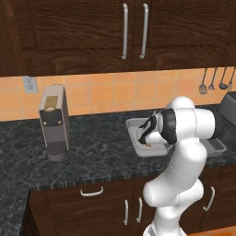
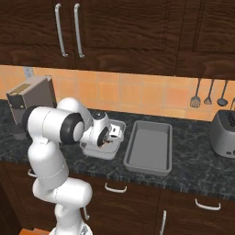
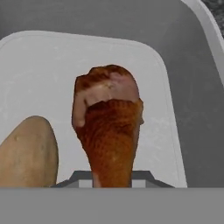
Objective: Place one sweet potato and one chicken drumstick in each tupperware on the nearby counter, to pack two identical lunches.
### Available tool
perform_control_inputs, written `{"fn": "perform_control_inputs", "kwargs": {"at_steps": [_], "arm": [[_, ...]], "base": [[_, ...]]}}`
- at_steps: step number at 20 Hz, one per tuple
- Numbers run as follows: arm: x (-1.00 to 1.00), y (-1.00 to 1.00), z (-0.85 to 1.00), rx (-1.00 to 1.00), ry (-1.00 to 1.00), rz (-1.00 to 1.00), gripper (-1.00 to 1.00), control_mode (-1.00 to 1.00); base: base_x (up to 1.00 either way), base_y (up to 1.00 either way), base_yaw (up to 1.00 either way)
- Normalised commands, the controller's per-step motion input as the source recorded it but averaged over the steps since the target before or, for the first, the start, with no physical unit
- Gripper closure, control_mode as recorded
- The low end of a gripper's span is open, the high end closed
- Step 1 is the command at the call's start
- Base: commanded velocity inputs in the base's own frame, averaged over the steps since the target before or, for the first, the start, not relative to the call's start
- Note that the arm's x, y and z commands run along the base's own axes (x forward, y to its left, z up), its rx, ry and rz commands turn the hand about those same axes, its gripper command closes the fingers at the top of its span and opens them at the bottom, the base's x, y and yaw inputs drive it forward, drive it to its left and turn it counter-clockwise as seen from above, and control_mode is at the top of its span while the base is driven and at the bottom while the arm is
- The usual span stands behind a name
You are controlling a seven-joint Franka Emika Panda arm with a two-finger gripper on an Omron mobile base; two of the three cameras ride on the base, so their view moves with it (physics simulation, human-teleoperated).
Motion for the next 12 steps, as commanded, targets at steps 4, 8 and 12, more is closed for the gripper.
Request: {"fn": "perform_control_inputs", "kwargs": {"at_steps": [4, 8, 12], "arm": [[-0.06, 0.00, -0.21, 0.00, 0.00, 0.00, -1.00, -1.00], [-0.14, 0.00, 0.10, 0.00, -0.02, 0.00, -1.00, -1.00], [-0.21, 0.01, 0.46, 0.00, -0.03, 0.00, -1.00, -1.00]], "base": [[0.00, 0.00, 0.00], [0.00, 0.00, 0.00], [0.00, 0.00, 0.00]]}}
